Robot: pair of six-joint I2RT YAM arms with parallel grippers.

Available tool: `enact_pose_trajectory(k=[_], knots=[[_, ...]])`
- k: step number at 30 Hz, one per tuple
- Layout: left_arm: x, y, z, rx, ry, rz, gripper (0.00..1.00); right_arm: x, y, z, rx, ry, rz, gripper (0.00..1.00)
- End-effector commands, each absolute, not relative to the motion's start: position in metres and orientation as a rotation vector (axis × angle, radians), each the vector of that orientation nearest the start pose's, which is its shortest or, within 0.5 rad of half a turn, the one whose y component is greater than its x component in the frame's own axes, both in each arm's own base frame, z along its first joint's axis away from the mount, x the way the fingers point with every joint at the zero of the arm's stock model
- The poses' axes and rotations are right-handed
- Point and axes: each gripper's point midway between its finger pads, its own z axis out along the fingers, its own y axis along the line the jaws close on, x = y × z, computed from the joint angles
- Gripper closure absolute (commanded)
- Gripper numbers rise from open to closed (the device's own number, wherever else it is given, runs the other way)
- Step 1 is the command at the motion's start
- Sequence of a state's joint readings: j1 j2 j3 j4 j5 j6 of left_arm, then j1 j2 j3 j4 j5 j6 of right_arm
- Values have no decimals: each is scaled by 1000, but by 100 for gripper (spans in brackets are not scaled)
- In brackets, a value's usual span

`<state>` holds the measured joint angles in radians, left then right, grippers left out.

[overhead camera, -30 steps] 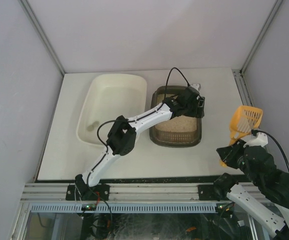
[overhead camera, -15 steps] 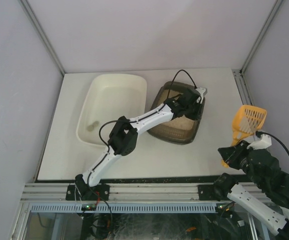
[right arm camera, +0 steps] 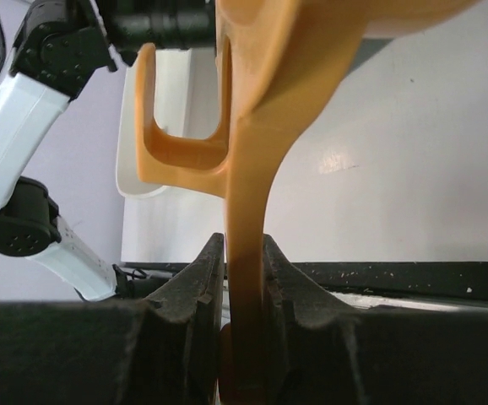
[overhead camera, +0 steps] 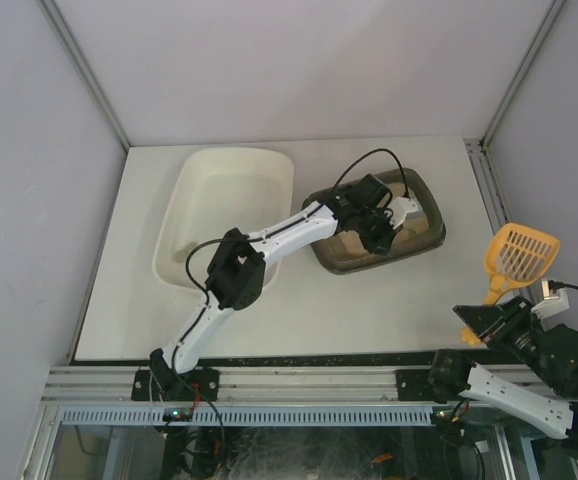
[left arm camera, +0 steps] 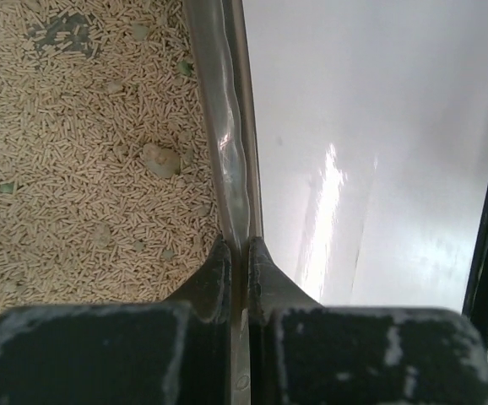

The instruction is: Clean the litter box

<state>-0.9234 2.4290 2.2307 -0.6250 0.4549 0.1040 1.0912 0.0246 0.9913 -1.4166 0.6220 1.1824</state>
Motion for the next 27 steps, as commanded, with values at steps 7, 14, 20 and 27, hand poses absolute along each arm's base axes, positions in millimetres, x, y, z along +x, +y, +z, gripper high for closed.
enact_pose_trajectory(k=[7, 14, 20, 27], knots=[[185, -402, 108, 2378, 1535, -1048, 100, 99, 15, 238, 563, 1998, 775, 100], [155, -351, 100, 2631, 1323, -1030, 100, 112, 29, 240, 508, 2047, 662, 100], [157, -356, 127, 2568, 1316, -1001, 3, 121, 50, 244, 437, 2093, 570, 100], [175, -363, 216, 2247, 1325, -1044, 0, 120, 79, 245, 347, 2181, 519, 100]])
